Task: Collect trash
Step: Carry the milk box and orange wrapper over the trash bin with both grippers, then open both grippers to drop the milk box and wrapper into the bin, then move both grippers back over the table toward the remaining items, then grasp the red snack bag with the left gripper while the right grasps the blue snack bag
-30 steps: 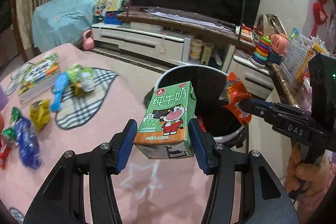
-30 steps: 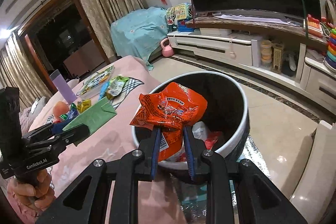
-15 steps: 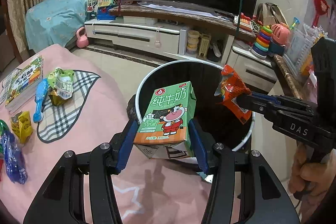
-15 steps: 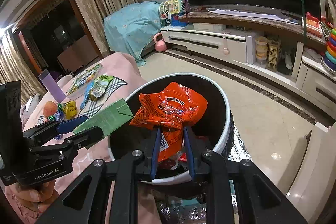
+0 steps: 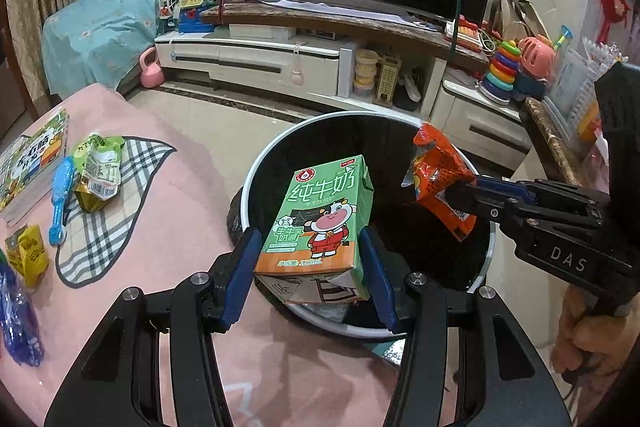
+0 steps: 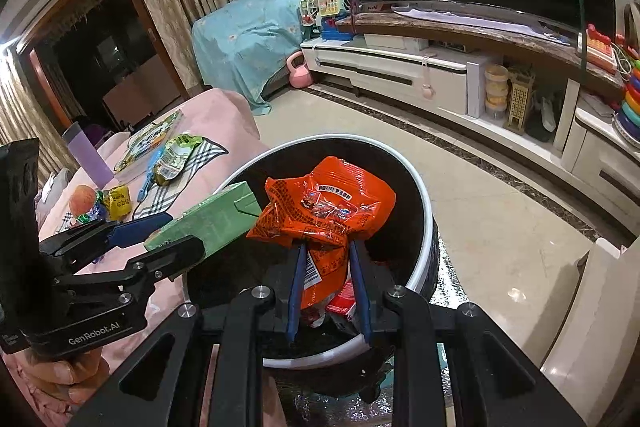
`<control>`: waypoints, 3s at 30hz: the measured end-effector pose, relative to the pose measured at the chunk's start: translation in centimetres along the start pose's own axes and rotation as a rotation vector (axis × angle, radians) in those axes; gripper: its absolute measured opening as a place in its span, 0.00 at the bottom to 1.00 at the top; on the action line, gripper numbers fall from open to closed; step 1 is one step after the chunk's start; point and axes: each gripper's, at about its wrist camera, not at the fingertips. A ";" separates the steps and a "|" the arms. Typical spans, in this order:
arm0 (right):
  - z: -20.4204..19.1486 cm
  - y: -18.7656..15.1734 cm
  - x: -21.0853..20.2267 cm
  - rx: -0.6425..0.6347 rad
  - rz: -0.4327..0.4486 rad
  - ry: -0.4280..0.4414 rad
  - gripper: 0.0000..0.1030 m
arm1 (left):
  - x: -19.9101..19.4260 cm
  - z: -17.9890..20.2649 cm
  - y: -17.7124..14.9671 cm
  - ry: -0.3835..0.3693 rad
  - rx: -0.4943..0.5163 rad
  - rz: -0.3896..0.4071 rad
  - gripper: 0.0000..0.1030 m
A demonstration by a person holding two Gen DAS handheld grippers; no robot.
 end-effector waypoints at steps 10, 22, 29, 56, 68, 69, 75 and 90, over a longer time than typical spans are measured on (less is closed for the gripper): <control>0.3 0.4 0.9 -0.002 -0.040 -0.005 0.26 | 0.6 -0.4 0.2 -0.010 -0.019 -0.024 0.51; 0.2 0.3 -0.6 0.047 -0.007 0.032 0.58 | -3.1 -3.6 -2.5 -0.005 -0.132 0.026 0.75; -3.4 -0.8 -2.1 0.075 0.074 0.112 0.86 | -6.3 -7.8 -7.2 0.055 -0.252 0.041 0.77; -23.8 -7.7 4.4 -0.126 -0.049 0.316 0.94 | -15.5 -25.5 -22.7 0.343 -0.643 0.050 0.77; -27.9 -7.2 7.7 -0.158 -0.097 0.321 0.94 | -15.3 -29.4 -23.9 0.381 -0.692 0.020 0.77; -28.3 -7.2 8.0 -0.167 -0.105 0.320 0.94 | -15.2 -29.7 -23.7 0.386 -0.689 0.016 0.77; -30.0 -6.6 9.2 -0.193 -0.122 0.328 0.94 | -14.9 -32.0 -22.2 0.422 -0.707 0.029 0.77; -32.2 -3.5 14.0 -0.199 -0.115 0.325 0.90 | -11.6 -36.7 -17.9 0.433 -0.720 0.048 0.60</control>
Point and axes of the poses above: each gripper's, at about its wrist camera, not at the fingertips, and x roughly the way its jaws point, z to its right, y to its top, and after that the axes turned 3 degrees about y, right-handed
